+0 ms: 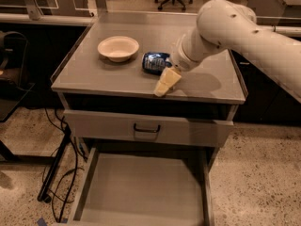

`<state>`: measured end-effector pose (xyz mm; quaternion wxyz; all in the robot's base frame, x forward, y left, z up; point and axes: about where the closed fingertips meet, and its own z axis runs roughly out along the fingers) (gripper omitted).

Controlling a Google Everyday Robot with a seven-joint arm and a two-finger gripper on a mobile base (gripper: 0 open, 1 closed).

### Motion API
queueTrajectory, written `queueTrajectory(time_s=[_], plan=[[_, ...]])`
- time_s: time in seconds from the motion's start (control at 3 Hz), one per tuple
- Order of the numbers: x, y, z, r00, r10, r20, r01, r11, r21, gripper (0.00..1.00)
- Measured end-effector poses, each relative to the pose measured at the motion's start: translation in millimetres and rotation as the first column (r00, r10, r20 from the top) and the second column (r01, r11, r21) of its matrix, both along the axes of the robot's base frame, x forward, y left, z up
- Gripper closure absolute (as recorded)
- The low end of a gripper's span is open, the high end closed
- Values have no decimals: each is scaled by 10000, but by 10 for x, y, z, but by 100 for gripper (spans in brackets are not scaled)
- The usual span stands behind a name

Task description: Place pepsi can into middle drawer

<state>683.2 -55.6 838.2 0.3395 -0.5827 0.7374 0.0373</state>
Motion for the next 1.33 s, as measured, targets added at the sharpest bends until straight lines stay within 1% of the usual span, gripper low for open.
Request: queueTrajectory(time_s=[0.33,0.67,1.33], plan=[[578,51,-40,9991,391,-163,-399,9977,-551,0],[709,18,252,9991,219,355,-208,9993,-324,21],[709,18,252,9991,220,354,-209,9993,-324,67]])
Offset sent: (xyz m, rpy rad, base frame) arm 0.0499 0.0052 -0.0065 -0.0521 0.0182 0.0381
